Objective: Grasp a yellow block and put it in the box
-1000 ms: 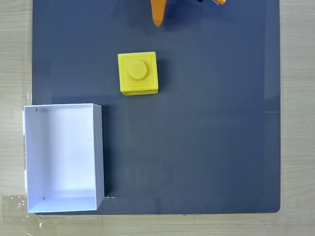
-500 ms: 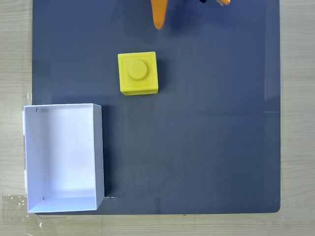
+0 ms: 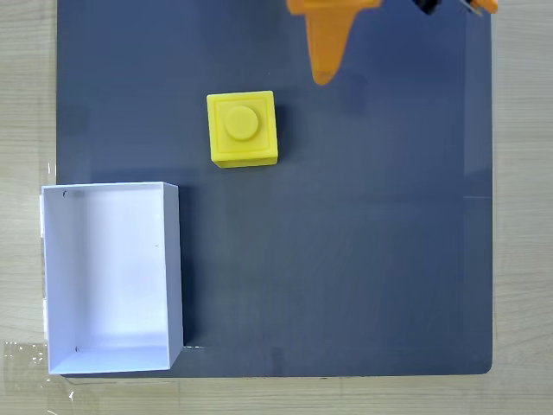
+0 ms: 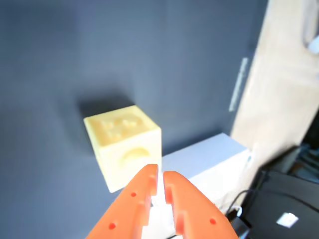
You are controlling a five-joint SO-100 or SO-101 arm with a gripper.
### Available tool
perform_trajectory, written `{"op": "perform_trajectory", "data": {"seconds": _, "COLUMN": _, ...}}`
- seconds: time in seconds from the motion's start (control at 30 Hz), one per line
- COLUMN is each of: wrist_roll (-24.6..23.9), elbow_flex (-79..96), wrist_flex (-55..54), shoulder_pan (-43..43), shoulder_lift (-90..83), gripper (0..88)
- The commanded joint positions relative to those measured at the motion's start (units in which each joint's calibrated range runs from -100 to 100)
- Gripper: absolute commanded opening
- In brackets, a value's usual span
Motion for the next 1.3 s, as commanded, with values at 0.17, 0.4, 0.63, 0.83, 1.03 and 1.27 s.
{"op": "perform_trajectory", "data": {"seconds": 0.17, "wrist_roll": 0.11, "elbow_flex": -32.83, "wrist_flex": 24.78, "shoulder_pan": 2.68, "shoulder_lift": 23.46, "gripper": 6.0}}
{"op": "perform_trajectory", "data": {"seconds": 0.4, "wrist_roll": 1.58, "elbow_flex": -38.08, "wrist_flex": 31.76, "shoulder_pan": 8.91, "shoulder_lift": 28.55, "gripper": 37.0}}
{"op": "perform_trajectory", "data": {"seconds": 0.63, "wrist_roll": 10.34, "elbow_flex": -30.03, "wrist_flex": 30.88, "shoulder_pan": 11.1, "shoulder_lift": 29.73, "gripper": 55.7}}
{"op": "perform_trajectory", "data": {"seconds": 0.83, "wrist_roll": 12.02, "elbow_flex": -27.68, "wrist_flex": 27.74, "shoulder_pan": 11.1, "shoulder_lift": 36.09, "gripper": 56.4}}
{"op": "perform_trajectory", "data": {"seconds": 1.03, "wrist_roll": 11.97, "elbow_flex": -30.12, "wrist_flex": 25.65, "shoulder_pan": 12.36, "shoulder_lift": 42.61, "gripper": 56.2}}
{"op": "perform_trajectory", "data": {"seconds": 1.27, "wrist_roll": 12.13, "elbow_flex": -31.47, "wrist_flex": 22.86, "shoulder_pan": 14.38, "shoulder_lift": 48.29, "gripper": 56.2}}
